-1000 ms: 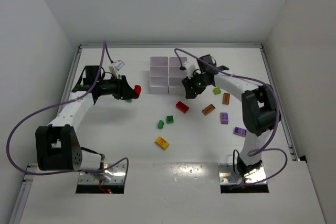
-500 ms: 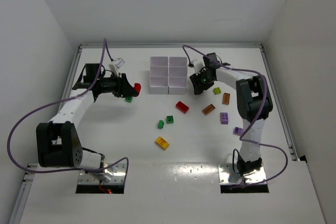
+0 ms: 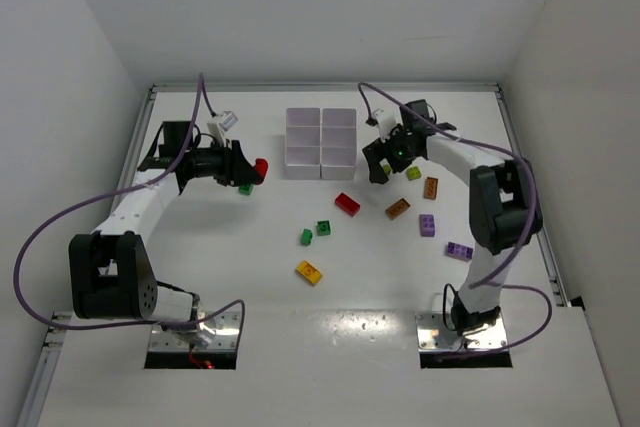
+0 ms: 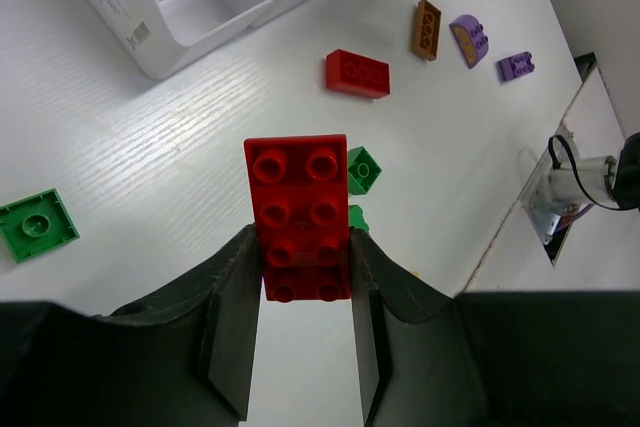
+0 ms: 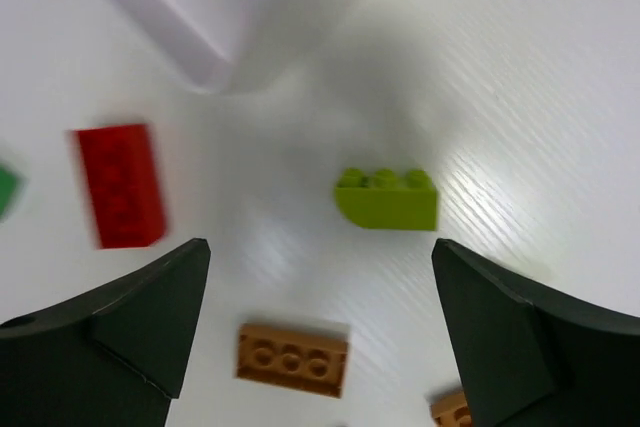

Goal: Sort the legos into containers by color

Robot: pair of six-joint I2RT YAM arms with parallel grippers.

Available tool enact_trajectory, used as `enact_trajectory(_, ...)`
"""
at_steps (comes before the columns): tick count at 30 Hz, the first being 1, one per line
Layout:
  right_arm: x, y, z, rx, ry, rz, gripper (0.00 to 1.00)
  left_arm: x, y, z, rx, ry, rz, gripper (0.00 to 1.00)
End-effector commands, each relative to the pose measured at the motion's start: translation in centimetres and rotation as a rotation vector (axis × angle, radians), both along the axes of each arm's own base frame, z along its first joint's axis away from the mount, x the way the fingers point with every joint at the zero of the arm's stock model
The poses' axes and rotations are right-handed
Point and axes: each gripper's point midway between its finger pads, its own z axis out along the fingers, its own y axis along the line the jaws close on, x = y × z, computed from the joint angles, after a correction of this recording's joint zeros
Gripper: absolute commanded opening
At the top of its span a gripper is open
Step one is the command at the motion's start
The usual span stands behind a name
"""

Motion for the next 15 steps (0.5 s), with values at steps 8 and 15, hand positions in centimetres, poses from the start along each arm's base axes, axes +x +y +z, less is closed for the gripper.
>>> enact_trajectory(8, -7.2, 9.3, 5.2, 0.285, 0.041, 0.357, 0.80, 0.7, -0.2, 1.3, 0.015, -0.069, -0.017, 0.11)
enact_trajectory(15, -6.8, 9.6, 1.3, 0.181, 0.053, 0.298, 0.80, 1.2, 0.1, 1.4, 0.032, -0.071, 0.011, 0.12)
